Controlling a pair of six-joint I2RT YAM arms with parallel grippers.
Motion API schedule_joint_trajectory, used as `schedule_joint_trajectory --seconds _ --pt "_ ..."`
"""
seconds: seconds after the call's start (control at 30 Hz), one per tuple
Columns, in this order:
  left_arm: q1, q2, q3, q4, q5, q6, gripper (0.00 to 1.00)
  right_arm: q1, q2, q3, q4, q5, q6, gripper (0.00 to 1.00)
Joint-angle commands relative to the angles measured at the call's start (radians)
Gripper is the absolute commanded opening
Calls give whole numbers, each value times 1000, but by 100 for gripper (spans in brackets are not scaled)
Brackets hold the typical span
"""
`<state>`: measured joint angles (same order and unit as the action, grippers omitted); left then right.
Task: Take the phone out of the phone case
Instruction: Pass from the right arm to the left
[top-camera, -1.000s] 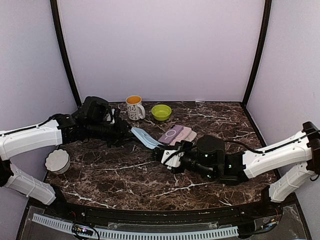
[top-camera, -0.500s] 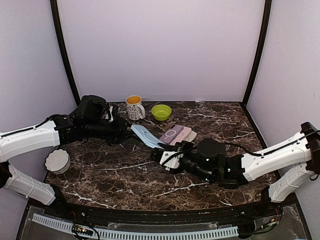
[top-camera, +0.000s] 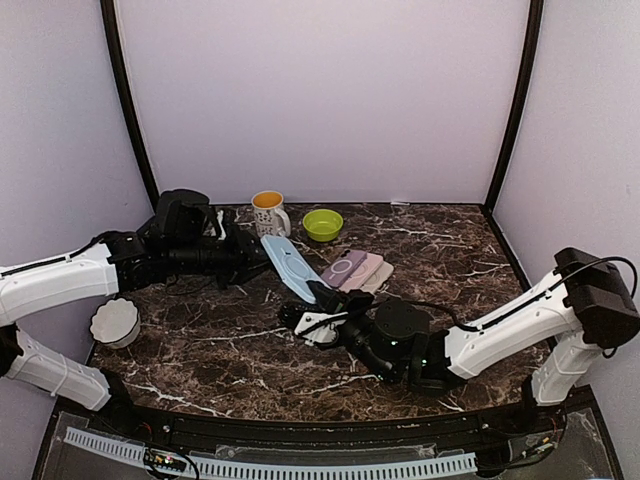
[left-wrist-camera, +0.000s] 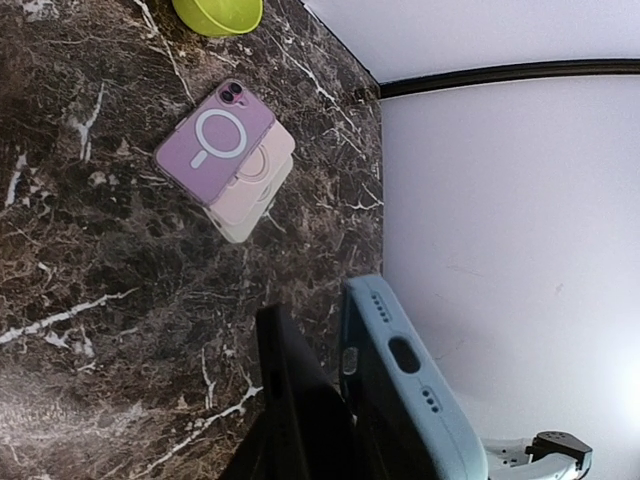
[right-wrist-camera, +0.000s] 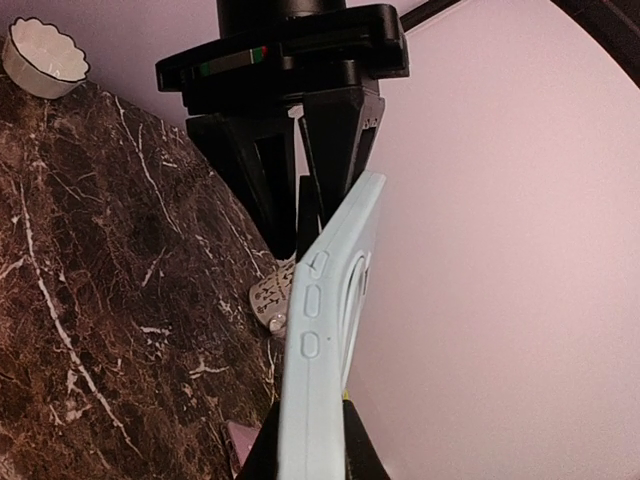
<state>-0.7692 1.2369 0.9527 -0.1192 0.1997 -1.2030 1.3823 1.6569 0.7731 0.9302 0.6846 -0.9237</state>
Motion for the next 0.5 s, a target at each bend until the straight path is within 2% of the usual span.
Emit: schedule_joint_trajectory --seconds 0.0,0.47 --pt "-27 -56 -32 86 80 -53 26 3 10 61 196 73 -47 0" --pt "-27 -53 -25 137 81 -80 17 20 37 38 268 14 -131 0"
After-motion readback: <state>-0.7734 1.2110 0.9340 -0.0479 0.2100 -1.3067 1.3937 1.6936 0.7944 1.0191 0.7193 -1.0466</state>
